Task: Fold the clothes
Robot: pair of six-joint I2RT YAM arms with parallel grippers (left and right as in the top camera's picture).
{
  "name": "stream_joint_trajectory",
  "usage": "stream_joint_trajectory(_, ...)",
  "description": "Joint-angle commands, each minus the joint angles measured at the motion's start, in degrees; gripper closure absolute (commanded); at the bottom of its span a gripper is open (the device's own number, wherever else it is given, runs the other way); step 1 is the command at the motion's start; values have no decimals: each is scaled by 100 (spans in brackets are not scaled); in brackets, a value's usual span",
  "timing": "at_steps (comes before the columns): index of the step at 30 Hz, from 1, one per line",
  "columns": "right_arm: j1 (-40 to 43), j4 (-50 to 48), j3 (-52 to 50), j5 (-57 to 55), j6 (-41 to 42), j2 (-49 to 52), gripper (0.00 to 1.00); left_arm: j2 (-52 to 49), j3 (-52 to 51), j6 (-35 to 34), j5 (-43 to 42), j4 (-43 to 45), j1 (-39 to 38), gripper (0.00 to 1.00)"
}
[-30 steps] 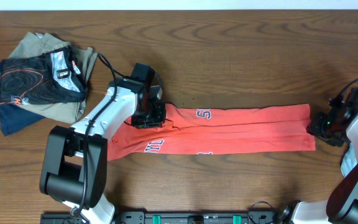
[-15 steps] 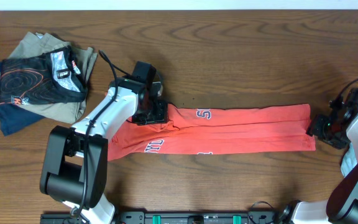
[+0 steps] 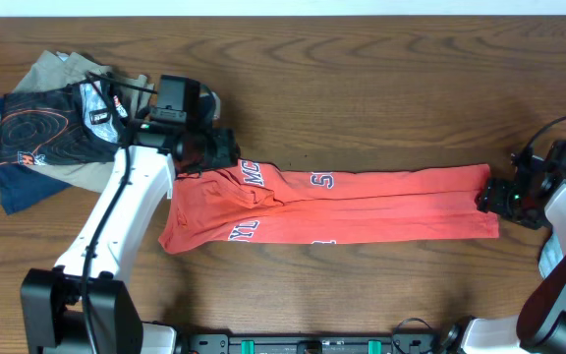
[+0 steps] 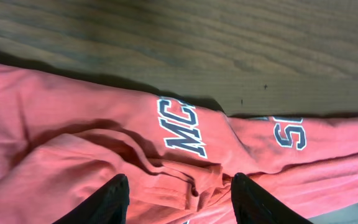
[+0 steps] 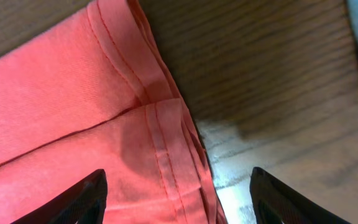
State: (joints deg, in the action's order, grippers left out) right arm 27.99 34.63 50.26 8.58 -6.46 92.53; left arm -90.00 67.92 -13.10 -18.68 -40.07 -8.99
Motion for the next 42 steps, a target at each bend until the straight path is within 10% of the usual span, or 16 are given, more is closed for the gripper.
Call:
stream_joint_trajectory(1, 13, -72, -90, 264, -138, 205, 28, 55, 105, 33, 83, -44, 133, 45)
stream_joint_trajectory(6, 11, -90, -90, 848, -190, 503, 32, 52, 96, 33, 162, -127, 275, 45)
stream_joint_trajectory(14, 13, -7, -85, 1088, -304, 573, 99, 52, 94, 35, 166, -166, 396, 45)
stream_joint_trajectory(26, 221, 1176, 1705, -1036, 216, 549, 99, 52, 94, 37, 186, -216, 396, 44)
stream_joint_trajectory(42, -1329, 2485, 2671, -608, 369, 551, 99, 52, 94, 35, 186, -208, 396, 44)
